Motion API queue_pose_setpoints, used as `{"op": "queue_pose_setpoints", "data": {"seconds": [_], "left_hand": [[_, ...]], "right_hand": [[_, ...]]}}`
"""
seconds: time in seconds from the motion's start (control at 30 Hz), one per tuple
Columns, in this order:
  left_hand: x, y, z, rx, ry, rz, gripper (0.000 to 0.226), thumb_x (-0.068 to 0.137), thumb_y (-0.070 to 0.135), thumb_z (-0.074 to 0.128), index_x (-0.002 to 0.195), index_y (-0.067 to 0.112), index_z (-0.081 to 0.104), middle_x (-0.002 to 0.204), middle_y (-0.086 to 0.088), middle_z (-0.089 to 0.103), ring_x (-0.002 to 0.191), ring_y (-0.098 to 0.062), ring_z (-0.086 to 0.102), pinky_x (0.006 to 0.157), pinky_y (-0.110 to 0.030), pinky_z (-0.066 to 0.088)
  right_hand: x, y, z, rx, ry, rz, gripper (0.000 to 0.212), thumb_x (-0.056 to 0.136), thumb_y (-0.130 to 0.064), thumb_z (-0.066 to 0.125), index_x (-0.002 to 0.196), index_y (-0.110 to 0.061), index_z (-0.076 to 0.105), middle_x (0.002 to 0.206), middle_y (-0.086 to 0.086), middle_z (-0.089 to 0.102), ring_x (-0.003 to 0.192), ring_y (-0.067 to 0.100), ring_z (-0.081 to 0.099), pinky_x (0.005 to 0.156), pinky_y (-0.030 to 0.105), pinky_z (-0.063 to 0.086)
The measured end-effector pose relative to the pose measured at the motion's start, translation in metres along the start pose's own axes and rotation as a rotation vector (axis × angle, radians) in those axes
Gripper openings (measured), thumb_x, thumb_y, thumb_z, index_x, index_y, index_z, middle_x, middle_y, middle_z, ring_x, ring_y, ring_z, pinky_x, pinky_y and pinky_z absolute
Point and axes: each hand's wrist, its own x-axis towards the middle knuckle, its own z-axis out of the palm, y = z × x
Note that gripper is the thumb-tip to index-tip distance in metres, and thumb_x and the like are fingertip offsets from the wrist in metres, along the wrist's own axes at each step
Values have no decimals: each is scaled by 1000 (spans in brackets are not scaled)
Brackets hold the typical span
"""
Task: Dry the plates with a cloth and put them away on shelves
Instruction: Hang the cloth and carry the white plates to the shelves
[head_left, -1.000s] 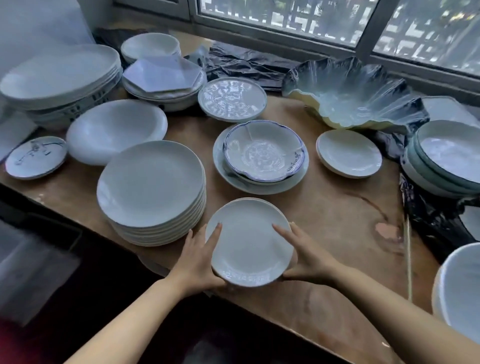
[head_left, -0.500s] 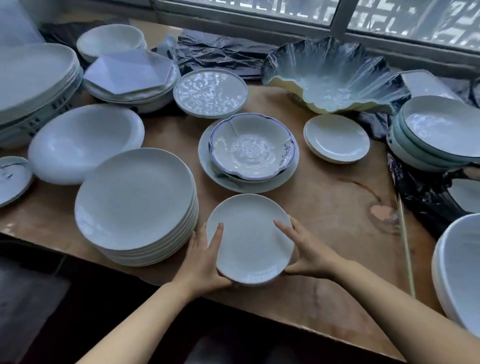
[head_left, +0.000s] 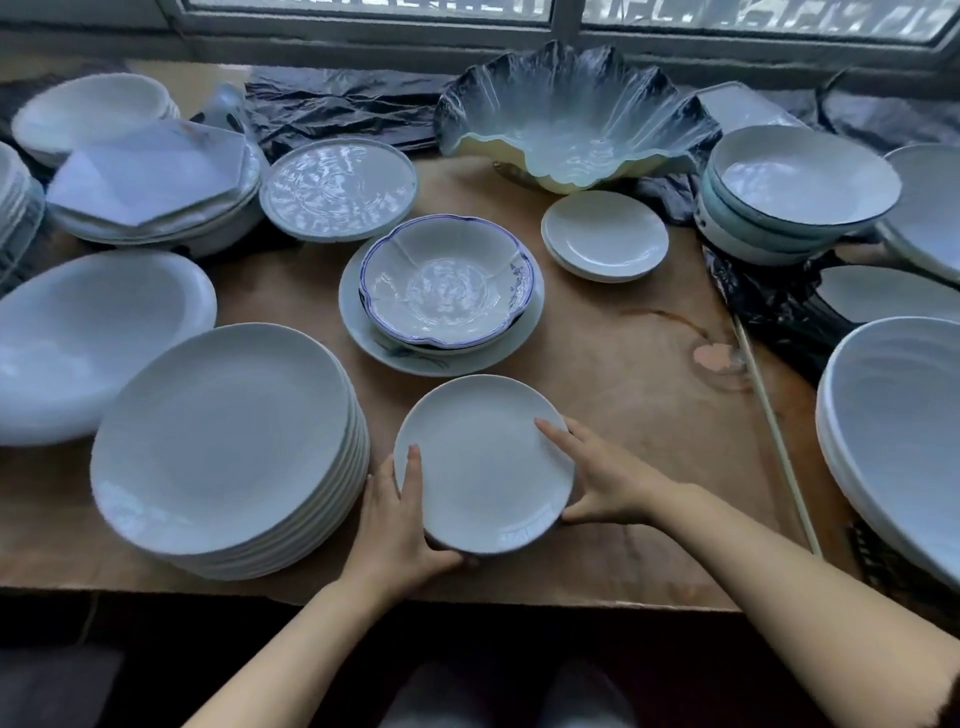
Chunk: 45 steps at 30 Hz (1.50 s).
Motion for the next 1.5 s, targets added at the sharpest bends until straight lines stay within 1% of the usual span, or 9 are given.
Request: {"op": "queue_pose_setpoints", "data": {"seconds": [0.13,0.23,0.33,0.53,0.77,0.97,1.1,1.27,1.5], "left_hand": [[-3,7,-4,78,9,27,140,63,74,70,149,15,-24,157,-22,-23,147,-30,-21,120,-41,-6],[-9,22,-13,127,20,125,133,64,84,54,152,13,-16,157,-22,-22,146,-28,-24,120,-39,-10],[-15,53,-24,119,33,244,117,64,83,27,155,13,4,162,-17,-3,150,-27,-7,119,-35,-5],[-40,152,-21,117,39,566,87,81,65,45,141,1,45,142,-19,49,130,-37,46,108,-50,36],[-132,295,41,113,-21,938,84,81,66,45,147,15,38,148,-10,43,135,-31,41,111,-52,34],[-230,411,112,222,-158,1307,89,80,70,37,151,18,30,153,-6,37,140,-25,34,114,-31,17],[-291,484,160,253,-248,1548,91,81,73,32,153,19,26,154,-3,34,143,-21,31,119,-34,14],[-371,569,214,262,-352,1809,91,79,74,31,153,22,23,155,-2,33,143,-19,30,115,-26,7],[-479,672,289,236,-502,2163,92,79,74,26,155,23,16,157,-2,28,144,-21,27,118,-30,8]], "right_hand": [[-14,-10,0,-29,19,38,113,72,-34,82,156,-23,7,161,0,16,147,17,19,113,18,18],[-39,-19,-3,-12,53,84,110,76,-44,79,155,-25,6,163,3,11,151,16,4,118,25,8],[-78,-27,-11,-3,153,109,99,83,-48,71,155,-27,8,163,1,11,151,13,2,117,23,6],[-201,-30,-26,42,362,233,84,89,-47,65,154,-30,14,163,-3,13,150,8,5,117,21,7],[-423,-34,-5,107,625,455,81,88,-46,66,153,-38,17,160,-15,15,143,-8,3,112,9,6],[-608,-50,34,126,799,752,83,87,-49,66,151,-47,13,159,-22,11,144,-9,3,113,17,13],[-701,-65,59,99,923,919,83,88,-47,66,152,-44,13,153,-31,9,133,-26,-4,107,2,5],[-795,-87,93,133,1046,1159,82,88,-50,64,152,-46,12,157,-26,10,142,-13,2,117,20,15],[-900,-110,132,119,1191,1471,81,88,-54,62,149,-53,9,154,-33,6,140,-16,1,115,22,17]]}}
